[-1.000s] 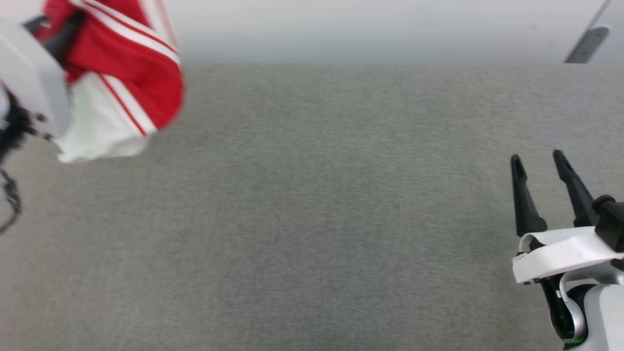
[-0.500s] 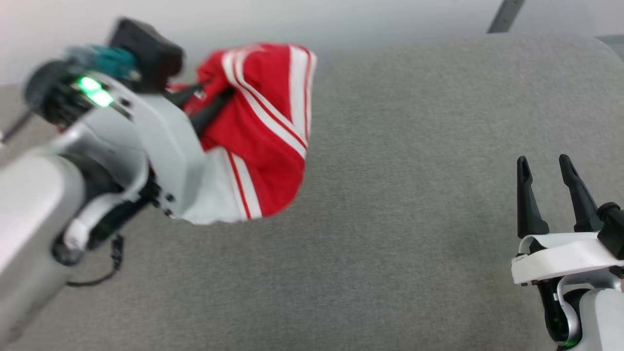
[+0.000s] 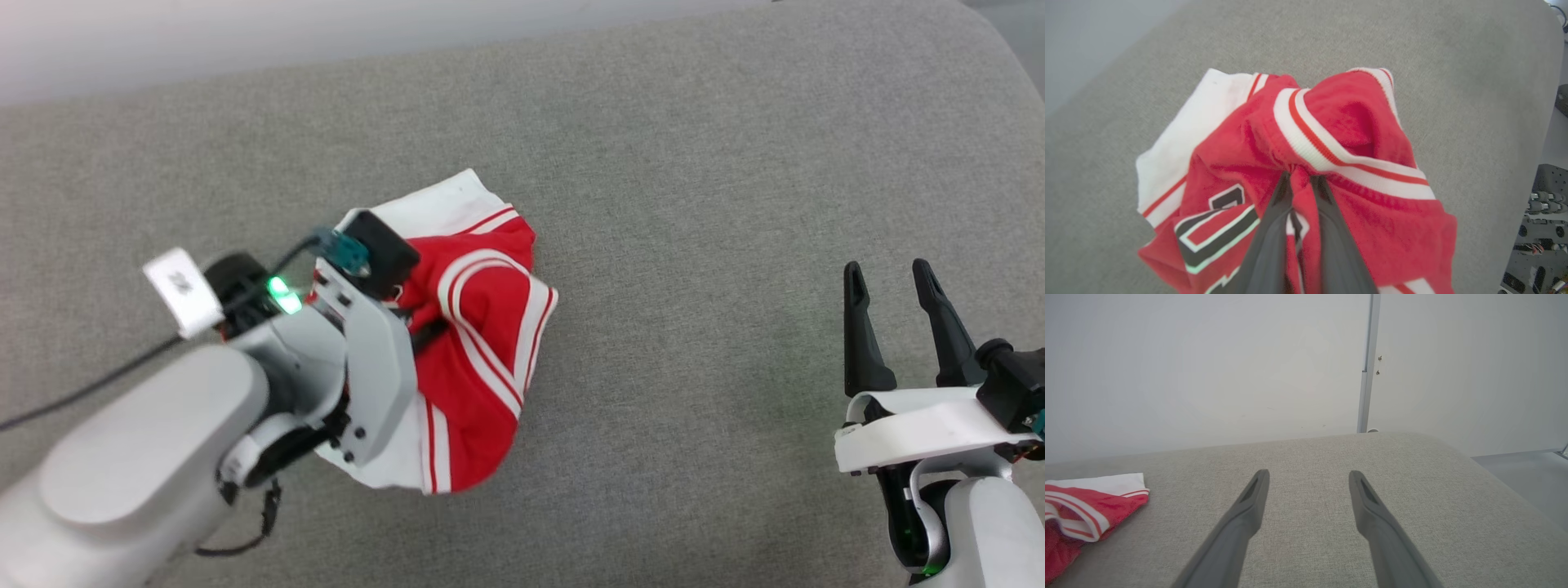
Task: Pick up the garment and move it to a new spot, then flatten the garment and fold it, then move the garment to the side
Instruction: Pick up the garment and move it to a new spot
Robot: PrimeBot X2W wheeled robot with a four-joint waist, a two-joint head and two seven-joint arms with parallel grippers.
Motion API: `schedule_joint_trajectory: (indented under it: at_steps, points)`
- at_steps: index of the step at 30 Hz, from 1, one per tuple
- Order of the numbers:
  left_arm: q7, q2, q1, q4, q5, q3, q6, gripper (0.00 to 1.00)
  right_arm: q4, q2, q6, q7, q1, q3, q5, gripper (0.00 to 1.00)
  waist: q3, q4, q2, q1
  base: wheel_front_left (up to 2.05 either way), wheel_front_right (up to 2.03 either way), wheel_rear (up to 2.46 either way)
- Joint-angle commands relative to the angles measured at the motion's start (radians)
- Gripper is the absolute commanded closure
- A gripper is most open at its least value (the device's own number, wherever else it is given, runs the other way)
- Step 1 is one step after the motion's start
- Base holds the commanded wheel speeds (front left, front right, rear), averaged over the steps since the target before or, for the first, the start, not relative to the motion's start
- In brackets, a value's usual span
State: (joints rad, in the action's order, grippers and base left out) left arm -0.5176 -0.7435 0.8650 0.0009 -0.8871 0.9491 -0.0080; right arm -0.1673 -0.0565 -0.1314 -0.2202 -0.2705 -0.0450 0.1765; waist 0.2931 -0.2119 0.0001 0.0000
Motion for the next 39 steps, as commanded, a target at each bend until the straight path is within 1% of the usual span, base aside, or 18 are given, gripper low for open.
schedule_joint_trajectory:
  at_steps: [1, 7, 15, 19, 20, 21, 22, 27, 31, 36, 39]
  points:
    - [0.004, 0.014, -0.019, 0.021, -0.009, 0.010, -0.013, 1.00, -0.006, 0.002, 0.001, -0.009, -0.011, 0.004, 0.006, 0.00, 0.005, -0.003, -0.0001, 0.0000, 0.00, 0.00, 0.00]
    - [0.005, 0.069, -0.049, 0.143, -0.023, 0.056, -0.053, 1.00, -0.030, 0.005, 0.001, -0.018, -0.027, 0.015, 0.009, 0.00, 0.004, 0.001, -0.0001, 0.0000, 0.00, 0.00, 0.00]
    - [0.001, 0.138, -0.076, 0.294, -0.055, 0.093, -0.080, 1.00, -0.057, 0.005, 0.001, -0.020, -0.033, 0.036, 0.006, 0.00, -0.023, 0.009, -0.0001, 0.0000, 0.00, 0.00, 0.00]
    - [0.010, 0.168, -0.079, 0.336, -0.067, 0.103, -0.090, 1.00, -0.063, 0.001, 0.001, -0.016, -0.029, 0.039, 0.009, 0.00, -0.042, 0.018, -0.0001, 0.0000, 0.00, 0.00, 0.00]
    - [0.014, 0.174, -0.079, 0.343, -0.073, 0.100, -0.093, 0.91, -0.065, 0.000, 0.001, -0.015, -0.029, 0.040, 0.010, 0.00, -0.048, 0.021, -0.0001, 0.0000, 0.00, 0.00, 0.00]
    - [0.019, 0.176, -0.075, 0.347, -0.074, 0.096, -0.094, 0.31, -0.066, -0.004, 0.001, -0.014, -0.028, 0.042, 0.010, 0.00, -0.054, 0.024, -0.0001, 0.0000, 0.00, 0.00, 0.00]
    - [0.024, 0.179, -0.074, 0.351, -0.083, 0.089, -0.096, 0.00, -0.067, -0.007, 0.001, -0.011, -0.027, 0.042, 0.011, 0.00, -0.061, 0.028, -0.0001, 0.0000, 0.00, 0.00, 0.00]
    - [0.051, 0.178, -0.065, 0.333, -0.108, 0.062, -0.099, 0.00, -0.072, -0.026, 0.001, -0.003, -0.007, 0.042, 0.023, 0.00, -0.109, 0.055, -0.0001, 0.0000, 0.00, 0.00, 0.00]
    - [0.076, 0.156, -0.069, 0.291, -0.117, 0.039, -0.086, 0.00, -0.070, -0.046, 0.001, 0.006, 0.008, 0.042, 0.030, 0.00, -0.154, 0.087, -0.0001, 0.0000, 0.00, 0.00, 0.00]
    - [0.145, 0.113, -0.095, 0.221, -0.107, 0.001, -0.049, 0.00, -0.062, -0.064, 0.001, 0.016, 0.033, 0.045, 0.036, 0.00, -0.207, 0.132, -0.0001, 0.0000, 0.00, 0.00, 0.00]
    - [0.217, 0.084, -0.123, 0.193, -0.097, -0.032, -0.019, 0.00, -0.062, -0.070, 0.001, 0.023, 0.047, 0.048, 0.046, 0.00, -0.235, 0.160, -0.0001, 0.0000, 0.00, 0.00, 0.00]
